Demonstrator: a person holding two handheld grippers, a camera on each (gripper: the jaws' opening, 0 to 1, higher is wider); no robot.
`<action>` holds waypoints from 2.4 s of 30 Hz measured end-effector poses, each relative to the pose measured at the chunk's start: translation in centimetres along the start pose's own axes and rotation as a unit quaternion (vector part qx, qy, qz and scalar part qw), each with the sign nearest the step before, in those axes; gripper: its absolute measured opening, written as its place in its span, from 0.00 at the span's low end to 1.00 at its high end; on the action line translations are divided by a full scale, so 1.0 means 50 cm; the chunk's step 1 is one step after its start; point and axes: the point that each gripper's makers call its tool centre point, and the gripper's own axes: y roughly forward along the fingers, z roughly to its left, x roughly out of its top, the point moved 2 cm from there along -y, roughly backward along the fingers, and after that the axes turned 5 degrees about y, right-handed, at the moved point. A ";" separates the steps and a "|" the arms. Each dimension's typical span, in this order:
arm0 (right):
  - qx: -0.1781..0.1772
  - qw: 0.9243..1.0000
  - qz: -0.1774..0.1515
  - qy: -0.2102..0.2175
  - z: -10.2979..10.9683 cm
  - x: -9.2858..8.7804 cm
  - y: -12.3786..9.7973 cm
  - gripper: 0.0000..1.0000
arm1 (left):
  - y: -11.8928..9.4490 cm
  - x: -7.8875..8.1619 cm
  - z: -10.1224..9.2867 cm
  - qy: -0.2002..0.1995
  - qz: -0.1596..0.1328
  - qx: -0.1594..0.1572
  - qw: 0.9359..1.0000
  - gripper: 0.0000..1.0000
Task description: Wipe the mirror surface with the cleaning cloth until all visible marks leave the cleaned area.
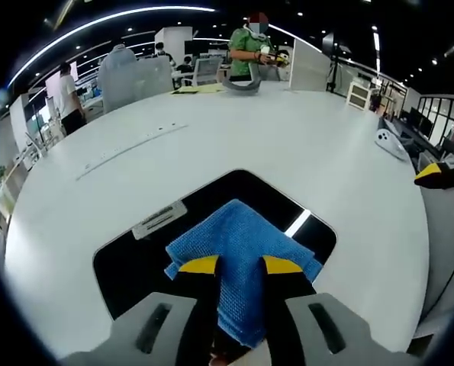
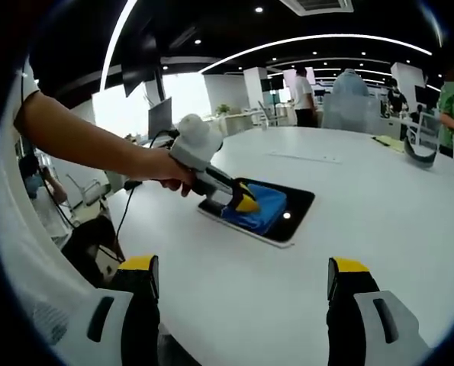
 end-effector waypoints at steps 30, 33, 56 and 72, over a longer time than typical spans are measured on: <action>-0.014 1.000 -0.017 0.003 -0.003 0.020 0.003 0.91 | -0.018 -0.019 -0.016 0.013 -0.005 -0.008 1.000 0.17; -0.017 1.000 -0.020 0.003 -0.004 0.024 0.004 0.91 | -0.022 -0.020 -0.012 0.011 -0.006 -0.013 1.000 0.16; -0.025 0.999 -0.027 0.010 0.012 0.017 0.007 0.91 | -0.040 -0.037 0.005 0.031 0.004 -0.014 0.999 0.18; -0.042 0.998 -0.041 0.011 0.019 0.020 -0.009 0.91 | -0.055 -0.052 0.023 0.032 0.006 -0.008 0.999 0.19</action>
